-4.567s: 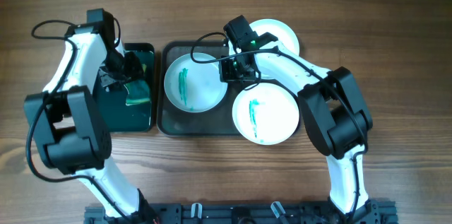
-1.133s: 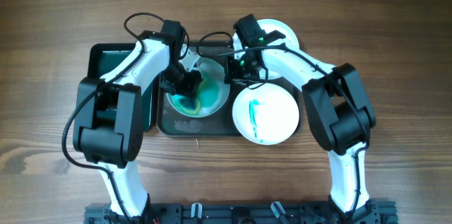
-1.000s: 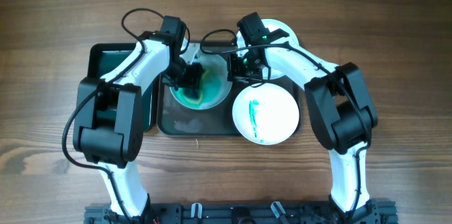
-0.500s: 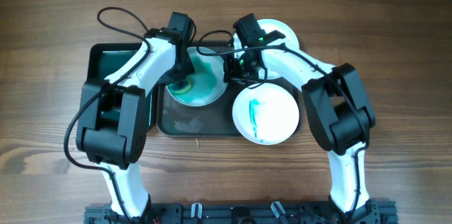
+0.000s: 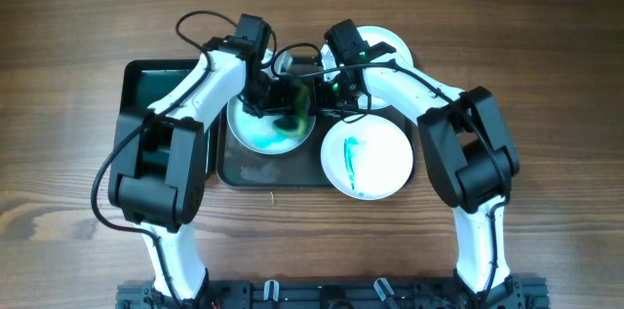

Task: Clean dirty plates on tray and stack at the side
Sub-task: 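Scrub the left plate with the sponge while right gripper holds rim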

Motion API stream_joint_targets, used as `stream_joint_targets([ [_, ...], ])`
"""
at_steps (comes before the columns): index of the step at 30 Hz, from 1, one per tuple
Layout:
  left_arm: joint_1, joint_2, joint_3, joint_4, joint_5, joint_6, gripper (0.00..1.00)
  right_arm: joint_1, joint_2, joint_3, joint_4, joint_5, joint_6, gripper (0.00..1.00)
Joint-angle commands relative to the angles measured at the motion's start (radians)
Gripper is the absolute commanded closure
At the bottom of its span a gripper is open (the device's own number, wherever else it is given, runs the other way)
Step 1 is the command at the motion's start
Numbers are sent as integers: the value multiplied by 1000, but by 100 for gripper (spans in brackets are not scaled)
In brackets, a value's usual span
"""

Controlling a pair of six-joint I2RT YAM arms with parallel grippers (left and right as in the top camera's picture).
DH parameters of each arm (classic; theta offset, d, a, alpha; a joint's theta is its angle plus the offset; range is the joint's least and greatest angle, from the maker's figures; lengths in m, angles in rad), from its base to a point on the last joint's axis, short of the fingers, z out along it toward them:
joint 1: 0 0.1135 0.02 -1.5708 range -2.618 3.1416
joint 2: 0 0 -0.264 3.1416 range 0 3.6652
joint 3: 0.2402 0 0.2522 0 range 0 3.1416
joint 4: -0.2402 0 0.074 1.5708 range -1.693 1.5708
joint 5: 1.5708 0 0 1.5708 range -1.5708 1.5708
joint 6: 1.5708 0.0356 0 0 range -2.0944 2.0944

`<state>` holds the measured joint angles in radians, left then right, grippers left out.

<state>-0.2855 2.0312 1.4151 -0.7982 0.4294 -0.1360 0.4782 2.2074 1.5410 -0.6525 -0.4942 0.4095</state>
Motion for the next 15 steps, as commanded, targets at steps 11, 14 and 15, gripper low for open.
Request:
stream_joint_targets([
  [11, 26, 15, 9, 2, -596, -185, 96, 5, 28, -12, 2, -38, -32, 96],
  [14, 26, 15, 9, -62, -774, -338, 96, 5, 28, -12, 0, -38, -33, 96],
  [15, 26, 15, 9, -85, -794, -377, 96, 5, 28, -12, 0, -38, -33, 96],
])
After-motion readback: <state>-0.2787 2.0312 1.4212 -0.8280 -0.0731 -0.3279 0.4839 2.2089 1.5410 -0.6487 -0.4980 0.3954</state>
